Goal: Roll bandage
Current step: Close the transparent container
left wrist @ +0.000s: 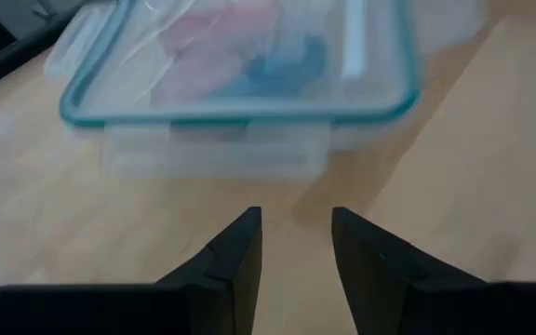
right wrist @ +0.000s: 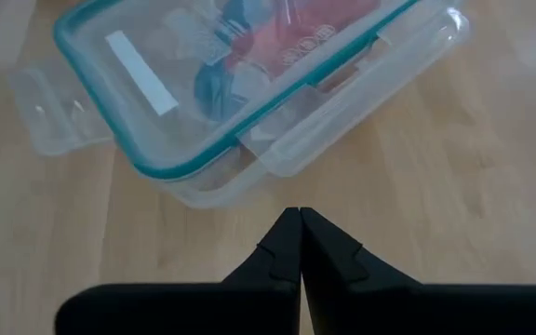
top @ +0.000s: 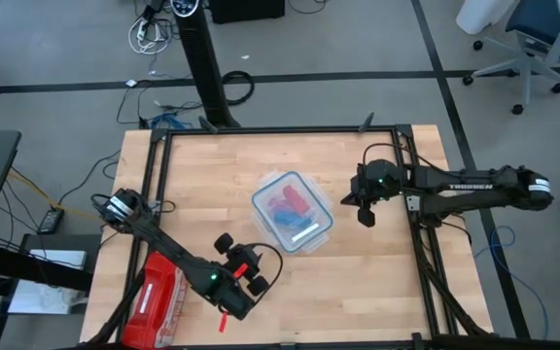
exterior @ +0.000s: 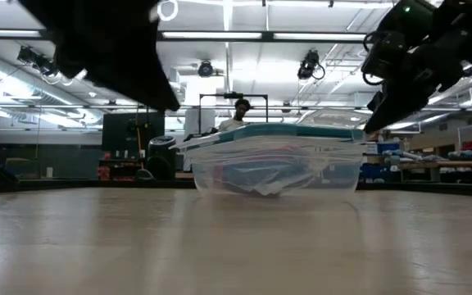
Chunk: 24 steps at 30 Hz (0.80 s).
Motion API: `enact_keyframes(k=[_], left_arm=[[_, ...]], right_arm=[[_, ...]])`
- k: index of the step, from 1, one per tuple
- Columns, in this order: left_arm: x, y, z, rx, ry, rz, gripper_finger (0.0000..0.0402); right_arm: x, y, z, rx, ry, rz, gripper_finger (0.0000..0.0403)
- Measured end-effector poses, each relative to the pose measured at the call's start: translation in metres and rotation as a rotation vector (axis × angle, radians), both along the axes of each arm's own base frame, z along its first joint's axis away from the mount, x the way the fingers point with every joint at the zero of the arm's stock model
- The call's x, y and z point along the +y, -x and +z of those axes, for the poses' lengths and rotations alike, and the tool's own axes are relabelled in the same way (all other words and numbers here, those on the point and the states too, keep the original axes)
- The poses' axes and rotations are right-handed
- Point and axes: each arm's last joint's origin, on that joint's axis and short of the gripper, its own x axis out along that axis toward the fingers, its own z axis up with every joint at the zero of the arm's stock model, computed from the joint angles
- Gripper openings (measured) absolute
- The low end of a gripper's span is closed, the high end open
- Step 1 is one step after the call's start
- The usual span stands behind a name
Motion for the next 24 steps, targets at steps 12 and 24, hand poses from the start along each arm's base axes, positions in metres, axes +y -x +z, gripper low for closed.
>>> enact_keyframes(k=[12, 24], left_arm=[[0.041, 0.006, -0.036, 0.134, -0.055, 0.084, 0.0135], [0.067, -0.008, -0.04, 0.214, -0.12, 0.064, 0.0135]], right_arm=[[-0.03, -0.017, -0.019, 0.011, -0.057, -0.02, 0.0003], [-0.044, -0.029, -0.033, 0.011, -0.059, -0.057, 0.0002]])
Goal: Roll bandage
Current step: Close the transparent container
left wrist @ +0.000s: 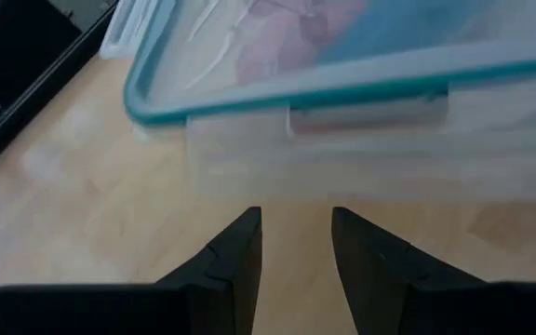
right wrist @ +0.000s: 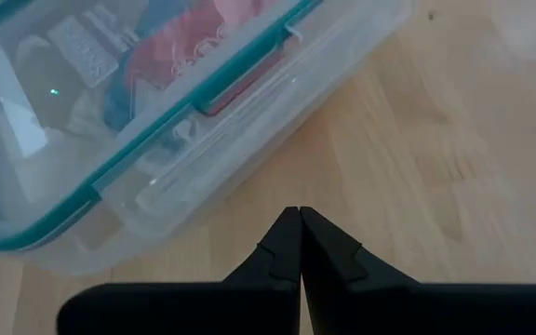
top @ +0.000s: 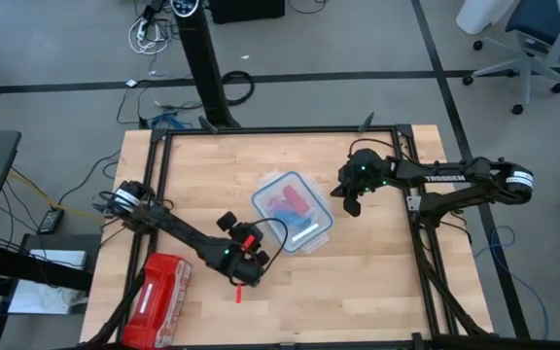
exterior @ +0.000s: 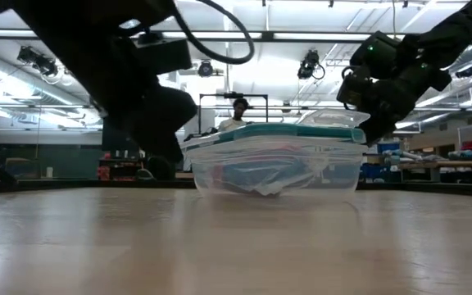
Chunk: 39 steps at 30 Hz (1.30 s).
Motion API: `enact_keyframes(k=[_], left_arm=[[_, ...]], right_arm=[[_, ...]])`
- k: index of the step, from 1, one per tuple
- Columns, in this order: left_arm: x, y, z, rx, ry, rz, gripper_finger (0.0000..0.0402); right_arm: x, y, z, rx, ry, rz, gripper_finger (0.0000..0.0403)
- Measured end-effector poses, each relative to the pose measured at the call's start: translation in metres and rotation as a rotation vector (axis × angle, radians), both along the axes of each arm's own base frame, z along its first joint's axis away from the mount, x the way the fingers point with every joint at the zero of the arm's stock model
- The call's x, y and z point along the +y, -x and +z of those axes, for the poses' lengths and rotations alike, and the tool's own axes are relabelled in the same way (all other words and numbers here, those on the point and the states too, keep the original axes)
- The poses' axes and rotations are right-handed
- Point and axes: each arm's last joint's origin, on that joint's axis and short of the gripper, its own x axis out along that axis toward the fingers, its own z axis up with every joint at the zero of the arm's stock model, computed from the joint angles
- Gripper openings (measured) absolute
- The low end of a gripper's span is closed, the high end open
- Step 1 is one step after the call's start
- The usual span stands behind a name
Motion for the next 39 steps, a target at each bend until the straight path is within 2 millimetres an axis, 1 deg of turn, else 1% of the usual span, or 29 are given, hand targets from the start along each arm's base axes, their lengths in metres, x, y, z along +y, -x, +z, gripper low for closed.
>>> enact_keyframes(k=[8, 13, 20, 24, 26, 29, 33, 36, 39], left_arm=[[0.016, -0.013, 0.001, 0.05, -0.022, -0.04, 0.0135], [0.024, -0.016, 0.001, 0.082, -0.04, -0.043, 0.0135], [0.028, -0.022, 0.002, 0.083, -0.056, -0.077, 0.0135], [0.031, -0.025, 0.002, 0.09, -0.066, -0.09, 0.0135], [0.031, -0.025, 0.002, 0.089, -0.067, -0.092, 0.0135], [0.031, -0.026, 0.003, 0.085, -0.06, -0.093, 0.0135], [0.03, -0.026, 0.003, 0.084, -0.049, -0.097, 0.0135], [0.03, -0.026, 0.003, 0.08, -0.047, -0.098, 0.0135], [0.03, -0.026, 0.003, 0.08, -0.045, -0.098, 0.0135]], right_arm=[[0.0, 0.0, -0.001, 0.005, -0.009, 0.003, 0.0005], [0.001, 0.0, -0.001, 0.001, -0.025, 0.021, 0.0002], [0.006, 0.001, -0.003, 0.034, -0.016, 0.064, 0.0006], [0.008, 0.002, -0.005, 0.052, -0.043, 0.051, 0.0003], [0.01, 0.005, -0.01, 0.056, -0.08, 0.024, 0.0002], [0.014, 0.012, -0.022, 0.069, -0.137, 0.037, 0.0004], [0.017, 0.021, -0.035, 0.099, -0.173, 0.021, 0.0006], [0.019, 0.022, -0.038, 0.04, -0.198, 0.061, 0.0003], [0.019, 0.021, -0.04, -0.072, -0.192, 0.076, 0.0002]])
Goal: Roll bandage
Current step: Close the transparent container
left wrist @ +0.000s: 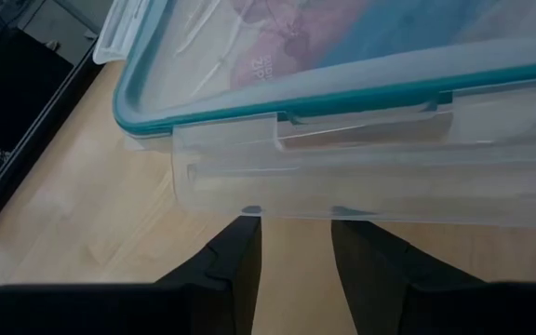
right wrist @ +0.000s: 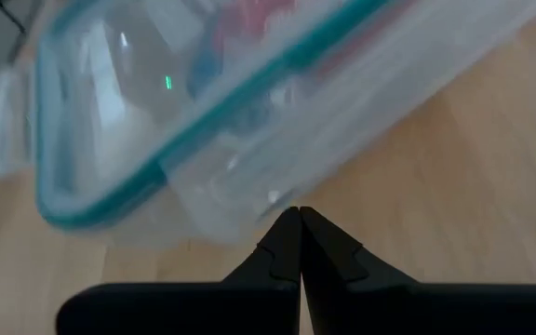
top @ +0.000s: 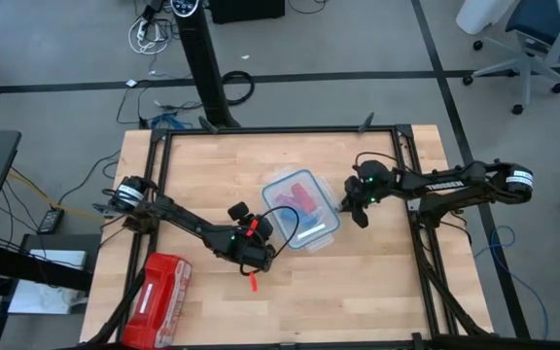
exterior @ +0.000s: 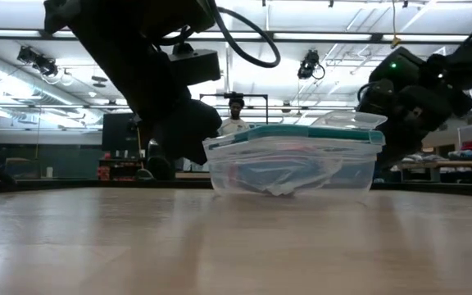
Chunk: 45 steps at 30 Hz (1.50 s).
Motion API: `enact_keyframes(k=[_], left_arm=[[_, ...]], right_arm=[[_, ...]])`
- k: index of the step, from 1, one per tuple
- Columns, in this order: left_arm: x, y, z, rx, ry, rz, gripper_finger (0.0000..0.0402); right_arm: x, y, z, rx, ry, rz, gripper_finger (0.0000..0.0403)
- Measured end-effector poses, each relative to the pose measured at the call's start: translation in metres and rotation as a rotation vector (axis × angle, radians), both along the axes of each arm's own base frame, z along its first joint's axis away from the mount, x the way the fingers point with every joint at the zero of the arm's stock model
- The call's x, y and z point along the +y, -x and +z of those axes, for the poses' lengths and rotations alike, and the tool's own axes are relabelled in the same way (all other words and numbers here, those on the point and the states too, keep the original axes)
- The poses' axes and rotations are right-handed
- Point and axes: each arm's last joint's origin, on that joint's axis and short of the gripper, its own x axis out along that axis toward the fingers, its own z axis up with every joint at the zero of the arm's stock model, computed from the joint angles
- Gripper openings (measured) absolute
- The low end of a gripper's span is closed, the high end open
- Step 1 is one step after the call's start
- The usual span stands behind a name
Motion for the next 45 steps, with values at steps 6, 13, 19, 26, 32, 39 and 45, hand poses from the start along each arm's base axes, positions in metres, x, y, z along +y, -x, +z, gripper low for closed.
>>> enact_keyframes(k=[6, 13, 19, 26, 32, 39, 45], left_arm=[[0.0, -0.001, 0.0, 0.001, 0.012, -0.005, 0.0135], [0.008, -0.007, 0.001, -0.016, 0.01, -0.01, 0.0135], [0.017, -0.012, 0.002, -0.003, 0.005, -0.017, 0.0135], [0.019, -0.011, 0.0, 0.032, 0.038, -0.028, 0.0135], [0.014, -0.006, -0.002, 0.069, 0.065, -0.033, 0.0135], [0.014, 0.0, -0.004, 0.104, 0.074, -0.007, 0.0135], [0.013, 0.0, -0.004, 0.106, 0.101, -0.011, 0.0135]], right_arm=[[0.003, 0.003, -0.004, -0.087, -0.012, 0.014, 0.0005], [0.013, 0.001, -0.004, -0.084, -0.013, 0.059, 0.0002], [0.014, 0.0, -0.005, -0.073, 0.014, 0.031, 0.0001], [0.01, 0.001, -0.005, -0.061, 0.048, -0.021, 0.0003], [0.008, 0.001, -0.005, -0.064, 0.054, -0.017, 0.0002], [0.011, -0.006, 0.002, -0.06, 0.06, 0.024, 0.0003], [0.012, -0.003, -0.001, 0.041, 0.057, 0.024, 0.0001]])
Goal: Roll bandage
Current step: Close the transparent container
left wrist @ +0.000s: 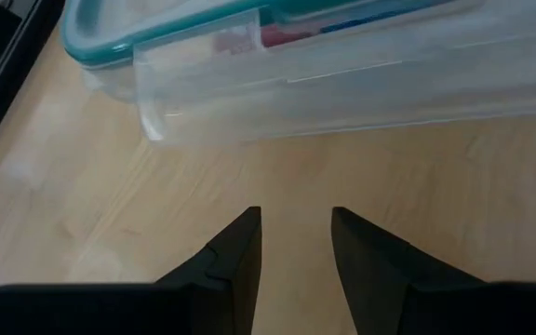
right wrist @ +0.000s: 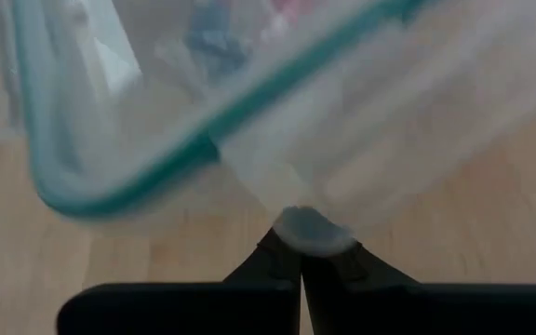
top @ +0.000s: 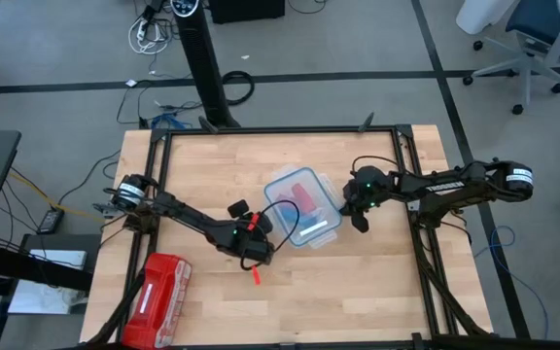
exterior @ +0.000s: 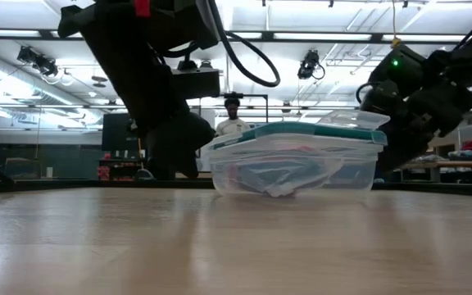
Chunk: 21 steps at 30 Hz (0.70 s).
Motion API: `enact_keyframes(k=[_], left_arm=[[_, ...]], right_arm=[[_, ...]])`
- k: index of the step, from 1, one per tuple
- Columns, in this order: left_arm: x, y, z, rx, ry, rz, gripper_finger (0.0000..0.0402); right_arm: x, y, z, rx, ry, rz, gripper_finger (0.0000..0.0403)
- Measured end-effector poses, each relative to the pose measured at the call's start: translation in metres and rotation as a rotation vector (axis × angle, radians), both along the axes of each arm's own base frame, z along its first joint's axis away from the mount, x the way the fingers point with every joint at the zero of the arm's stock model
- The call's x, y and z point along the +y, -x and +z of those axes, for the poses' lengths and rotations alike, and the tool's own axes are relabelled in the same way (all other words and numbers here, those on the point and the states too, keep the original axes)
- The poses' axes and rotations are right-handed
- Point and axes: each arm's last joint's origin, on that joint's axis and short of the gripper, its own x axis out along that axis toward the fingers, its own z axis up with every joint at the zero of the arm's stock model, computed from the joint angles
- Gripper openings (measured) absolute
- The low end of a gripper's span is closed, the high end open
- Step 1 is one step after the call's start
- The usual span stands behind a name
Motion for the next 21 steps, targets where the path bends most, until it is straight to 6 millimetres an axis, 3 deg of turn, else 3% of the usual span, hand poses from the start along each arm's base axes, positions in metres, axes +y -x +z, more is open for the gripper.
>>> enact_keyframes(k=[12, 21], left_arm=[[-0.01, 0.004, 0.0, -0.006, -0.007, -0.012, 0.0135], [-0.037, 0.014, 0.02, 0.022, -0.082, -0.014, 0.0135]], right_arm=[[-0.001, 0.015, -0.007, 0.162, 0.025, -0.053, 0.0002], [-0.005, 0.031, 0.017, 0.112, 0.081, -0.199, 0.0001]])
